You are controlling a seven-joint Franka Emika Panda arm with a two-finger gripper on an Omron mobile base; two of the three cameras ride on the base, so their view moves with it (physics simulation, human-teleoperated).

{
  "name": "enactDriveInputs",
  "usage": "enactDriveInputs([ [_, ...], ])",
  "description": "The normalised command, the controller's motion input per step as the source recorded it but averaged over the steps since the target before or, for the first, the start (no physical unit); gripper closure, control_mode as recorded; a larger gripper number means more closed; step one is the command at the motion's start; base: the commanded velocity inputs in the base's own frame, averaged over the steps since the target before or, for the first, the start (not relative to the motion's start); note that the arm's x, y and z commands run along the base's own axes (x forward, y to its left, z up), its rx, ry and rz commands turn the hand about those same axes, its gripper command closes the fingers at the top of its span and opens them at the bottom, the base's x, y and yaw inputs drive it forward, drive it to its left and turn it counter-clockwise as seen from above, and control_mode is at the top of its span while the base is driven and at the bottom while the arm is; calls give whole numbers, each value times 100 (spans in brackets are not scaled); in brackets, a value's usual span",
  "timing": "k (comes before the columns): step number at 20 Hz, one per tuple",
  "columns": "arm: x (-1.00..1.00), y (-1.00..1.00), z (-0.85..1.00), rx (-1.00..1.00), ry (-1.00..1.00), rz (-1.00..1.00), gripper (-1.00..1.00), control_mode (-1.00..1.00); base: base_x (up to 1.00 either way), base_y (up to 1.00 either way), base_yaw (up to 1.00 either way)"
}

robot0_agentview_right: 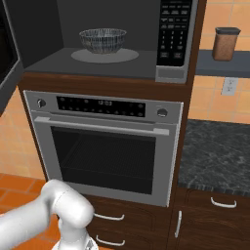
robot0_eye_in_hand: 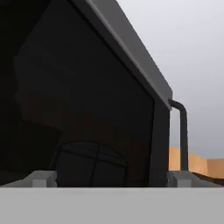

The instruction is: Open the microwave, place the bowl with waffle inside the microwave, then close the microwave door and turn it on.

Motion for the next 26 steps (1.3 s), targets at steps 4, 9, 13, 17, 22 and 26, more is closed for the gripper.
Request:
enactDriveInputs([
  [4, 0, -91, 16, 16, -1, 8, -100, -100, 0, 0, 0],
  [9, 0, -84, 4, 20, -1, 27, -100, -100, 0, 0, 0],
  [13, 3, -76, 7, 23, -1, 32, -100, -100, 0, 0, 0],
  [17, 2, -61, 5, 23, -1, 32, -100, -100, 0, 0, 0],
  [22, 8, -56, 1, 22, -4, 35, -100, -100, 0, 0, 0],
  [26, 29, -52, 4, 24, -4, 38, -100, -100, 0, 0, 0],
])
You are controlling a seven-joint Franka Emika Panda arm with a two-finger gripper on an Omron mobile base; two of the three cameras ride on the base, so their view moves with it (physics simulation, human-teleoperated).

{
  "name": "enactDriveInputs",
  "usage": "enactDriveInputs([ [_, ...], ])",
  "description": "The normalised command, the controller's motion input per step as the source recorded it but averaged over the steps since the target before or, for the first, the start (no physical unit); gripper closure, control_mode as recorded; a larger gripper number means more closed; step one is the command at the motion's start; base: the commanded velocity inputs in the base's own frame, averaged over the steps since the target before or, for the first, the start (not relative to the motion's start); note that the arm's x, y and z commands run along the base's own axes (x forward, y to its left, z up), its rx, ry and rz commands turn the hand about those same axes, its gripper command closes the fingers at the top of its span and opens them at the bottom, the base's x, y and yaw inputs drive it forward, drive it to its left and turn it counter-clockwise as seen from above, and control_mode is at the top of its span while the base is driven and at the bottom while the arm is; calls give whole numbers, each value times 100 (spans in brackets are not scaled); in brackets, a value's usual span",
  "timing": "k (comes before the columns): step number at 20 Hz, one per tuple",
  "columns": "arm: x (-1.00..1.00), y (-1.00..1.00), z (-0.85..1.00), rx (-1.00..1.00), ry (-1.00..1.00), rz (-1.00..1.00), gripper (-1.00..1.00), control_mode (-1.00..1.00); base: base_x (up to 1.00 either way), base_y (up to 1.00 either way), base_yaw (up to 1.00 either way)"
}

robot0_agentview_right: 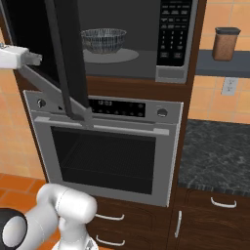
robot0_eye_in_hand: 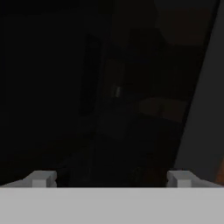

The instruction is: Open the microwave, place the bowl with waffle inside the microwave, then close the microwave door and turn it on.

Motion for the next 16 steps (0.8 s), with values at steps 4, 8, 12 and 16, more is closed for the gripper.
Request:
enactDriveInputs([
  [4, 38, -51, 2, 26, -4, 40, -100, -100, 0, 0, 0],
  [8, 38, -35, 0, 24, -3, 36, -100, -100, 0, 0, 0],
  [12, 38, -22, 0, 24, -10, 27, -100, -100, 0, 0, 0],
  [16, 49, -9, 0, 18, -21, 25, -100, -100, 0, 0, 0],
])
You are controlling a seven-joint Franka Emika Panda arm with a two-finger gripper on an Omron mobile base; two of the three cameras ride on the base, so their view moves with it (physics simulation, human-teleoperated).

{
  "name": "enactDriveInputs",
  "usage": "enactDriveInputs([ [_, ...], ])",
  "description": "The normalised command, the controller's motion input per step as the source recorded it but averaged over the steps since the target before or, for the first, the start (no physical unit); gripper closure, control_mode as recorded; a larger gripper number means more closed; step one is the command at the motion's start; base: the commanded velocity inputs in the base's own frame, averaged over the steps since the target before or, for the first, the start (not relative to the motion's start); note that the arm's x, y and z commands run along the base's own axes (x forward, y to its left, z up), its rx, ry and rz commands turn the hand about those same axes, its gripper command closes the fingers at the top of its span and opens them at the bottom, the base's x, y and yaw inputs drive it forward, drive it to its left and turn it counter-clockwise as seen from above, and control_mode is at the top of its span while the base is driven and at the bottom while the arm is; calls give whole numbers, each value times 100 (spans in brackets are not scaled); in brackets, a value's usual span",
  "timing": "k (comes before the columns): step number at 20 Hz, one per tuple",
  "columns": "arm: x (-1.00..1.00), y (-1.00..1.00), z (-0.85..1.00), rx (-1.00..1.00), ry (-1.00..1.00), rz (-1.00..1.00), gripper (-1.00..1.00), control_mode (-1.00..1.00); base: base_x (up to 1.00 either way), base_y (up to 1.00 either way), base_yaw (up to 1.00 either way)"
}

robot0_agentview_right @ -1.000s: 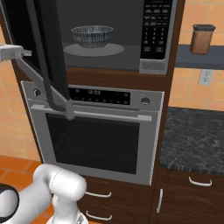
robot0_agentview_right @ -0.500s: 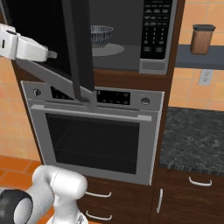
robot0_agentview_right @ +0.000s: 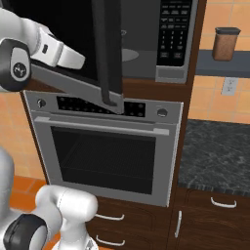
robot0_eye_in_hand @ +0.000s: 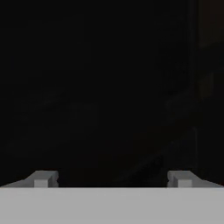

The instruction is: Open the microwave, place the bowl with waffle inside the microwave, then close the microwave door and turn it on.

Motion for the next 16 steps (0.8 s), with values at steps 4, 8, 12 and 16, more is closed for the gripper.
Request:
enactDriveInputs([
  [4, 43, -2, -2, 9, -30, 30, -100, -100, 0, 0, 0],
  [8, 39, -4, -5, 0, -23, 34, -100, -100, 0, 0, 0],
  [12, 31, -5, -7, -1, -21, 33, -100, -100, 0, 0, 0],
  [16, 17, 0, 0, -5, -16, 25, -100, -100, 0, 0, 0],
])
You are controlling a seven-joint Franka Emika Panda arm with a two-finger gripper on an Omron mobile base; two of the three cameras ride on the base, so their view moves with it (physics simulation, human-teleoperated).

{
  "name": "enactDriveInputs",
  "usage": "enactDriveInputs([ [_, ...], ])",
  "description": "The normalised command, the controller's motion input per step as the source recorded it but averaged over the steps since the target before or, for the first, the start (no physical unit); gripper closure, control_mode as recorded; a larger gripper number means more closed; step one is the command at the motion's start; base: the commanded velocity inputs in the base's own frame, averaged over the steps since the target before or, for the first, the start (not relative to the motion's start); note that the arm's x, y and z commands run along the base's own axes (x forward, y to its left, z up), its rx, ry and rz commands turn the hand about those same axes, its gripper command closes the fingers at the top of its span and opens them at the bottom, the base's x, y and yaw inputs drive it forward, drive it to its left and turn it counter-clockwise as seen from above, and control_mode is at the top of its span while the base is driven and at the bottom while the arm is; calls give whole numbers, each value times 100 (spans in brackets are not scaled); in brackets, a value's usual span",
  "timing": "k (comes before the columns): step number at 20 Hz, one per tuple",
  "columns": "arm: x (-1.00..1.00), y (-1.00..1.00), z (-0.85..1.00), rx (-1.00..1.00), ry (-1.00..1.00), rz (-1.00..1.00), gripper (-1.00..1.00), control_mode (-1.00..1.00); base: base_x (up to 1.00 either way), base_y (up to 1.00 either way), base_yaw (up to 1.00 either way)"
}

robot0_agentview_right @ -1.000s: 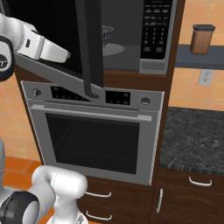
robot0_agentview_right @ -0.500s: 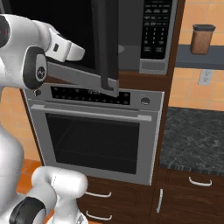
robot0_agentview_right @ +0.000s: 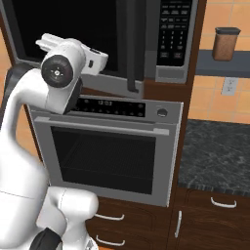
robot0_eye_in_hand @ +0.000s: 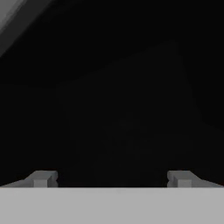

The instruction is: Open the microwave, place the bowl with waffle inside the microwave, then close the microwave door and turn it on.

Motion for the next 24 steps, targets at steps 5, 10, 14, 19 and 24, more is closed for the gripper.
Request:
enactDriveInputs([
  [5, 13, 0, 1, -12, -11, 5, -100, -100, 0, 0, 0],
  [10, 19, 9, 21, -16, 0, -1, -100, -100, 0, 0, 0],
  [14, 32, 0, 4, -11, 0, 0, -100, -100, 0, 0, 0],
  [19, 41, -4, 0, -4, 0, 0, -100, -100, 0, 0, 0],
  [24, 40, -1, 0, -3, 0, 0, -100, -100, 0, 0, 0],
])
